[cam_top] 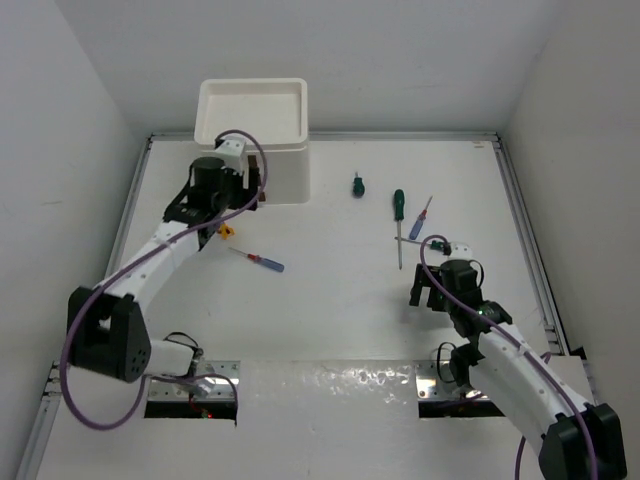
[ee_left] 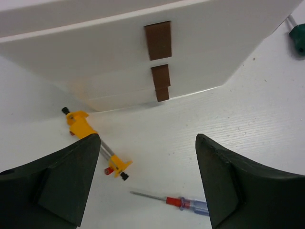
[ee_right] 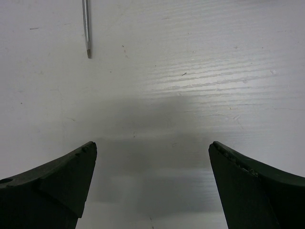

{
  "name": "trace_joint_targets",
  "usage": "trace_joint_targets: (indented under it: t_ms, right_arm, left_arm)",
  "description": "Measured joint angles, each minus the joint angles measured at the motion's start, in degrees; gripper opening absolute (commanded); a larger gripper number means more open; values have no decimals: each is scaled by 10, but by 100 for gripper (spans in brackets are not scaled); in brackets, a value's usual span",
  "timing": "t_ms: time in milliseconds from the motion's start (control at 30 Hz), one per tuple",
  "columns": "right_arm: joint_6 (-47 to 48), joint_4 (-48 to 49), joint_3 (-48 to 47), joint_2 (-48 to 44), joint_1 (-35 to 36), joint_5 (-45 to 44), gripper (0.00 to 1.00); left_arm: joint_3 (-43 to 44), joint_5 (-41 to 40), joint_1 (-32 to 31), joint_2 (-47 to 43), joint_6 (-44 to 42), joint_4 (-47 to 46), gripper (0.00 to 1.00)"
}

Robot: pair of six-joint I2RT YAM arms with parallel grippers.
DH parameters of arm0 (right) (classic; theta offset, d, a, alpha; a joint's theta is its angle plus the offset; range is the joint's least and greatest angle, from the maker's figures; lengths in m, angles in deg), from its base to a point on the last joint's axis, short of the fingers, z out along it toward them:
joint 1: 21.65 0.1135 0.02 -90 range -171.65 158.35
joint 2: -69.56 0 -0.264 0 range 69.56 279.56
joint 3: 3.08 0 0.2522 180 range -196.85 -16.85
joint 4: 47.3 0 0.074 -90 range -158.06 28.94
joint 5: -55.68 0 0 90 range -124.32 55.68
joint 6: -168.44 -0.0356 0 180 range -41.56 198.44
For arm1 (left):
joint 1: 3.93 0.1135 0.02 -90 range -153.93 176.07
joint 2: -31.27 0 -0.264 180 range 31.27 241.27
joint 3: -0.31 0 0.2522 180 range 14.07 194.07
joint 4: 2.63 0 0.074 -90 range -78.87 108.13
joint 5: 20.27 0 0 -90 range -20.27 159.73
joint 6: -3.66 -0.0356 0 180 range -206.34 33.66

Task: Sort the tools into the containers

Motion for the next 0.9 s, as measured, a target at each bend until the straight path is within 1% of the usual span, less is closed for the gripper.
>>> trace_joint_targets:
  t_ms: [67, 133, 167, 200, 233, 300, 367, 500, 633, 700, 767, 900]
  right_arm:
    - [-4, 3, 0, 1, 0, 0, 98]
    - [-6, 4, -9, 5, 0, -1, 95]
    - [-5, 11, -18, 11, 0, 0, 92]
    - [-5, 19, -33, 21, 0, 5, 86]
    - [-3, 26, -52, 33, 0, 11, 83]
    - [-2, 54, -116, 82, 1, 32, 77]
    - [-1, 85, -201, 144, 10, 50, 76]
    - [16, 161, -416, 313, 59, 69, 76]
    - [30, 176, -658, 500, 95, 98, 74]
    - [33, 179, -768, 590, 106, 109, 70]
    - [37, 182, -854, 665, 112, 116, 69]
    - [42, 167, -996, 794, 124, 119, 67]
  left_arm:
    - [28, -21, -24, 52, 5, 2, 79]
    - [43, -43, -49, 83, 9, 3, 79]
    - [49, -52, -60, 94, 12, 3, 78]
    - [55, -64, -67, 103, 15, 4, 78]
    - [63, -76, -76, 111, 22, 4, 76]
    - [83, -106, -83, 128, 38, 3, 74]
    - [98, -133, -82, 138, 51, 1, 71]
    - [120, -172, -80, 160, 75, -6, 68]
    - [138, -194, -80, 184, 89, -9, 62]
    - [144, -198, -80, 193, 96, -12, 55]
    - [148, -203, -80, 200, 100, -18, 54]
    - [154, -216, -80, 209, 106, -38, 55]
